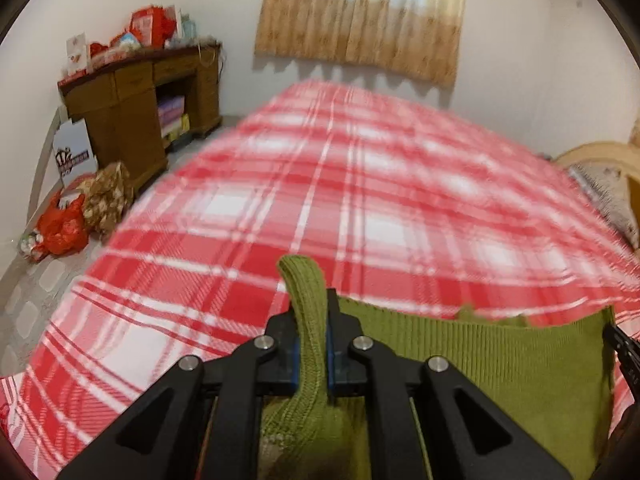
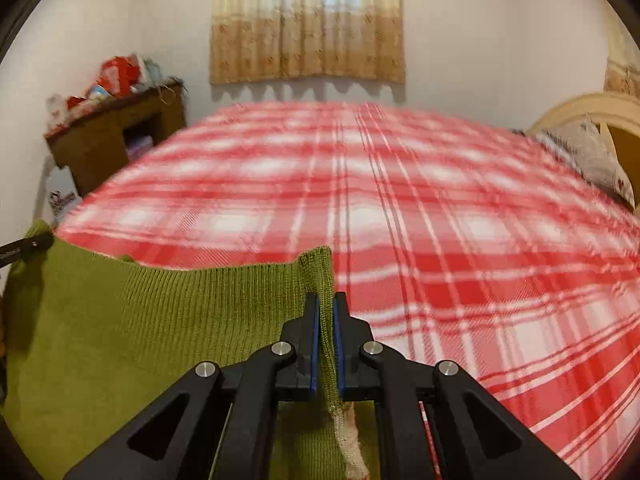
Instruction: Fold small clothes
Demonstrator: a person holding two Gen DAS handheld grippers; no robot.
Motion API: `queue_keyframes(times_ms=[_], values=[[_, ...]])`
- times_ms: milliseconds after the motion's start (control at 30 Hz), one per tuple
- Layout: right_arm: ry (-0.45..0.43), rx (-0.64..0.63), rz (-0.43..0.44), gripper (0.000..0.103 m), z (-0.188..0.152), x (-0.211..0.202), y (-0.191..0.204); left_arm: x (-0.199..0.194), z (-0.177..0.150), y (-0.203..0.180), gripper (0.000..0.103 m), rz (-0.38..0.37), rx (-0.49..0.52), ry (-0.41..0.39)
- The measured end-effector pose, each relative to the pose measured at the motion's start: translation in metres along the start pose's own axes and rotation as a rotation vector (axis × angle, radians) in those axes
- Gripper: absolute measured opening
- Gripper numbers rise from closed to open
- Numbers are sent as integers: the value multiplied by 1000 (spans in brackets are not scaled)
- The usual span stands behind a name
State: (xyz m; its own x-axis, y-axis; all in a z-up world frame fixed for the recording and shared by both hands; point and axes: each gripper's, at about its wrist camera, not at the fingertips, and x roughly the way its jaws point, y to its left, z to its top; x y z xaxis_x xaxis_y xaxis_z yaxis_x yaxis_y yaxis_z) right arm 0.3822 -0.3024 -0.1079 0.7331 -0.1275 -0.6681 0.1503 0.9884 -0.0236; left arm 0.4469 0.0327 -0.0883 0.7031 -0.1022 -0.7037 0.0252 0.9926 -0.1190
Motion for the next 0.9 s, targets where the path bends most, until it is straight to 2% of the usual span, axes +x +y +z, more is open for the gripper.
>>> queue_keyframes(times_ms=[100,233,267,300,333,400,433,467,533,600,767,833,900], values=[[24,40,2,6,-1,5,-8,21,-4,6,13,12,-35,97],[106,58,-23,6,-4,19,-11,25,-4,9,18,23,-46,126],[115,58,-23,9,-4,20,-11,26,-4,6,18,31,-39,130],[118,59,-31,14,-5,20,-13,26,-3,4,19,42,-30,132],[121,67,-50,24,-6,19,-14,25,-3,2,21,47,-21,133],[123,107,-84,42,-7,11,-21,14,-1,1,33,77,-1,133],[109,138,-95,43,-9,2,-28,5,-1,1,43,91,9,125],[54,177,-151,43,-14,-21,-36,-14,-2,2,48,87,24,93],[-52,194,-220,43,-24,-61,-42,-45,-7,6,53,62,60,44],[-98,159,-150,43,-37,-98,-35,-74,-20,6,55,54,93,16],[-39,14,56,42,-83,-139,14,-124,-86,-11,55,6,128,13],[-47,-19,75,42,-103,-152,32,-136,-113,-21,55,23,159,-1],[-56,-48,43,42,-117,-158,42,-142,-130,-30,55,60,179,-7]])
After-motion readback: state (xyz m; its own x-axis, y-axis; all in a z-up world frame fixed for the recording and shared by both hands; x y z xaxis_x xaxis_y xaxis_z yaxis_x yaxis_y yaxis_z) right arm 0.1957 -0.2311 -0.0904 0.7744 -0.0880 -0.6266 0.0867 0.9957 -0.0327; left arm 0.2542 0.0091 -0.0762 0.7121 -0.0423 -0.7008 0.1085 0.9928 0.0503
